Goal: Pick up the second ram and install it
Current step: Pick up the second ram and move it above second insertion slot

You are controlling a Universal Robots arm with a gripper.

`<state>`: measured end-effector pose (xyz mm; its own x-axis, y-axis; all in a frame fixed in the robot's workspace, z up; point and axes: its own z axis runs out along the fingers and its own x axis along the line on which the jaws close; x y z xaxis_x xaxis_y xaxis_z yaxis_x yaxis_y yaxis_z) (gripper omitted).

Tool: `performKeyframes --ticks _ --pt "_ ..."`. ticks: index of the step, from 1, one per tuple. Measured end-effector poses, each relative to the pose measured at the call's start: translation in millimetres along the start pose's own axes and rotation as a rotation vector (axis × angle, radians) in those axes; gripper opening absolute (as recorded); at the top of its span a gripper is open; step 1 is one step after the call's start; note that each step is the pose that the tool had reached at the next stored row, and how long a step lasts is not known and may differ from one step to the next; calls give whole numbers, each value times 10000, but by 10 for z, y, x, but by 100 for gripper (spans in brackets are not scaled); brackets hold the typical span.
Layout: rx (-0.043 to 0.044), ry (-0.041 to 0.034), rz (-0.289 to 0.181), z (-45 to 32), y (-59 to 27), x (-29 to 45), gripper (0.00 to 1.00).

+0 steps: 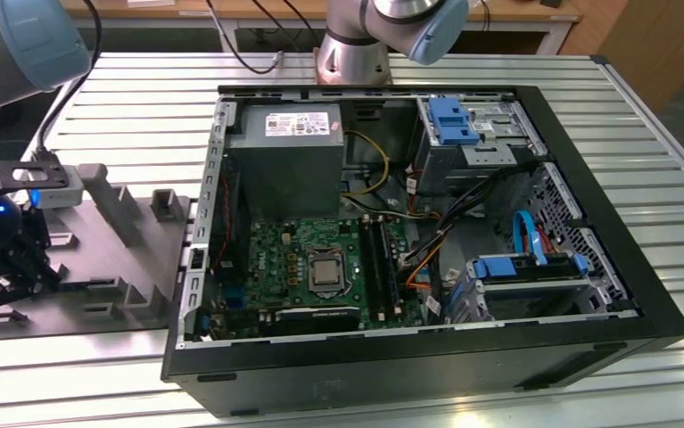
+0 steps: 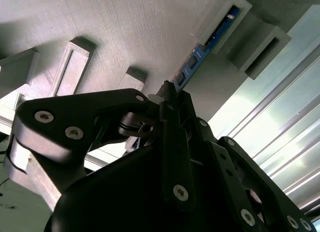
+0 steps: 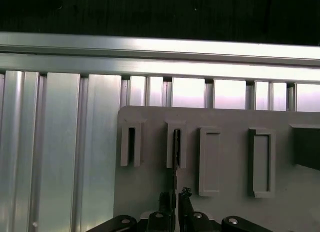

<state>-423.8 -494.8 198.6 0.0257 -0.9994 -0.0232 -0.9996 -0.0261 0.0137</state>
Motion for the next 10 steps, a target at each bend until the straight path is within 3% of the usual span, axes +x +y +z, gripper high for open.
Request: performKeyframes --ticks 10 --pt "6 -4 260 -5 0 0 21"
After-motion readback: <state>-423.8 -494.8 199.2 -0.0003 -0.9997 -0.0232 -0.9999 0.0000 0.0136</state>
